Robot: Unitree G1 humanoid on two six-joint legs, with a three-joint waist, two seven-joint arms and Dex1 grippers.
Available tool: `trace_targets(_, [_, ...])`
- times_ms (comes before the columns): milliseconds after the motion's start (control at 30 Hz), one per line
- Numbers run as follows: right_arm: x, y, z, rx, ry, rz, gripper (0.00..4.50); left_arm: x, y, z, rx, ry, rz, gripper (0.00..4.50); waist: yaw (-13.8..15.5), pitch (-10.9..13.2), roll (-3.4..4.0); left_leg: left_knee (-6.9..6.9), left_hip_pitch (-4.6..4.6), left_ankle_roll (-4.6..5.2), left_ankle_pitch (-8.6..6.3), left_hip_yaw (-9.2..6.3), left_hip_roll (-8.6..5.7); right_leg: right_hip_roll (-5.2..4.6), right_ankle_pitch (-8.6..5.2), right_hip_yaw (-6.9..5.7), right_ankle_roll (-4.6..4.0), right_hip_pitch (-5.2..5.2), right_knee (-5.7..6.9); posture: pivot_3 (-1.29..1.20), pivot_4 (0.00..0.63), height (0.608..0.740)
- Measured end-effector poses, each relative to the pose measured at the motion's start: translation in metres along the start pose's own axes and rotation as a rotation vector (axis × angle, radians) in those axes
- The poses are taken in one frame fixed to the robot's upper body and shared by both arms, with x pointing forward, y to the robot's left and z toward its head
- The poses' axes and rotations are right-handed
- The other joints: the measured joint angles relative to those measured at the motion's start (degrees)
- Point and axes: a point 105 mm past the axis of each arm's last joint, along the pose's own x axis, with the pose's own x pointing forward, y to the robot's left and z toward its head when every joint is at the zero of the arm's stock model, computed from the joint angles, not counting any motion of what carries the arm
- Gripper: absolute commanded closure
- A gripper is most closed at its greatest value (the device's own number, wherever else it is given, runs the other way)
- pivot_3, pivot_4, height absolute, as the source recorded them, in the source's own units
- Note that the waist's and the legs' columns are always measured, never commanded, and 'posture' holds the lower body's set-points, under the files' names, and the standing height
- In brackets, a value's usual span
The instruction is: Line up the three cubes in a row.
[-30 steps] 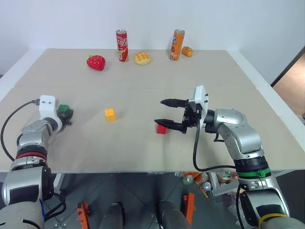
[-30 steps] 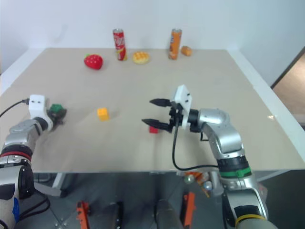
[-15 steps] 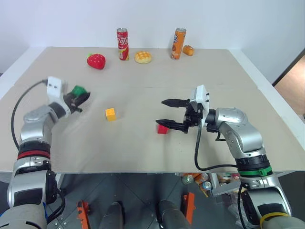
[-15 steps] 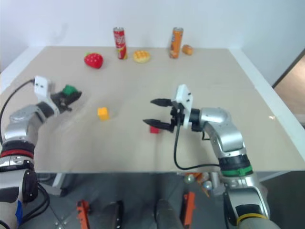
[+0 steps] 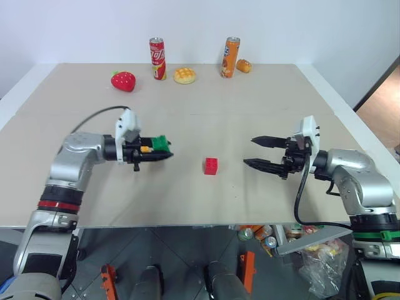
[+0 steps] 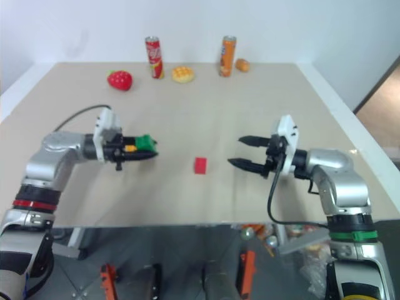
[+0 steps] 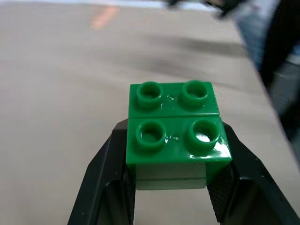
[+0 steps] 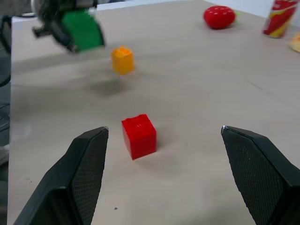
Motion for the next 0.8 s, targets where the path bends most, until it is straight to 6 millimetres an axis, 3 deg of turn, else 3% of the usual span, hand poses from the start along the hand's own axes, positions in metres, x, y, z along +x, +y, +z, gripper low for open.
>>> trace_targets(133, [-0.001, 0.004, -0.003, 0.008, 0.001, -0.018, 0.50, 0.013, -0.004, -0.019, -0.013, 0.047, -0.093, 3.13, -0.07, 0.00, 0.00, 0.01, -0.02, 0.01, 0.01, 0.01, 0.00, 0.01, 0.03, 0.02, 0.03, -0.03, 0.00, 0.00, 0.150, 0.740])
trace_targets(467, [0.002, 0.017, -0.004, 0.006, -0.003, -0.038, 0.50, 0.033, 0.009, -0.027, 0.052, 0.116, -0.147, 3.13, 0.10, 0.00, 0.00, 0.03, -0.10, 0.04, -0.01, -0.02, -0.05, -0.01, 0.00, 0.05, 0.12, -0.04, -0.01, 0.00, 0.150, 0.740])
trace_targets(800, [0.004, 0.016, -0.004, 0.019, -0.017, -0.069, 0.50, 0.048, 0.019, -0.042, 0.155, 0.239, -0.107, 3.13, 0.07, 0.00, 0.00, 0.06, -0.12, 0.05, 0.00, -0.02, -0.06, 0.00, 0.02, 0.07, 0.15, -0.03, 0.00, 0.00, 0.150, 0.740])
